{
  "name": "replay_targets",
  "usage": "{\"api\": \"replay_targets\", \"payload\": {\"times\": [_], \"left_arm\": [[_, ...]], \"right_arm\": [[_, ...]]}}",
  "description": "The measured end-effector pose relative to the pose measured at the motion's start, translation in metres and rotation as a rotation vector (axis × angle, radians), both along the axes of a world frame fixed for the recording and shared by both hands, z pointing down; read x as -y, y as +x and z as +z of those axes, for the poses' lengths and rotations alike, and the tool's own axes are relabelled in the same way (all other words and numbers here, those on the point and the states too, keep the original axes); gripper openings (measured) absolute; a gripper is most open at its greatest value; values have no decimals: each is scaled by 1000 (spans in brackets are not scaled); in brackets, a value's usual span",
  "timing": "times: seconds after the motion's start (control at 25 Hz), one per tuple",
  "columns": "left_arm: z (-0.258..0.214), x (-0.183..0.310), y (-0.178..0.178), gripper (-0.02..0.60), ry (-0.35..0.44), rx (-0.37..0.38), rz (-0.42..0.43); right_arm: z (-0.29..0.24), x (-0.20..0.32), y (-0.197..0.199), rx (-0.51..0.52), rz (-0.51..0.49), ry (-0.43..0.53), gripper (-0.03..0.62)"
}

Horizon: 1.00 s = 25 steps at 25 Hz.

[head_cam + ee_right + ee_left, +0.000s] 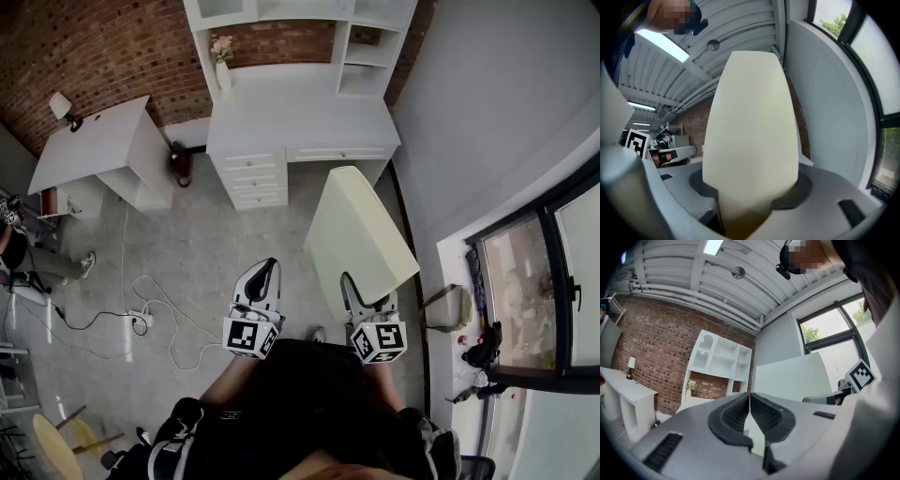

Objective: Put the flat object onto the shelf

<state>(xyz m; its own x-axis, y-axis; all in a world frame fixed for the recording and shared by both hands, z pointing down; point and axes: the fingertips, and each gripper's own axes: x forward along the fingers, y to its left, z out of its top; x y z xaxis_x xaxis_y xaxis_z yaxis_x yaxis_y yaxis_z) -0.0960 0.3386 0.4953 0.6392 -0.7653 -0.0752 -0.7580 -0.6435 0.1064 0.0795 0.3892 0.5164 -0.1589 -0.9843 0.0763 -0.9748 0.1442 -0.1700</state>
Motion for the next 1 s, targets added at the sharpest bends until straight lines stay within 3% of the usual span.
{"api": "replay_targets", "payload": {"times": [0.4,1.0], "left_arm": [[-1,0,4,17,-2,-4,-3],[3,-7,61,17,-6,17,-23]], "right_arm": [[1,-2,1,-5,-9,0,287],[14,-8,58,42,-48,-18,288]]}}
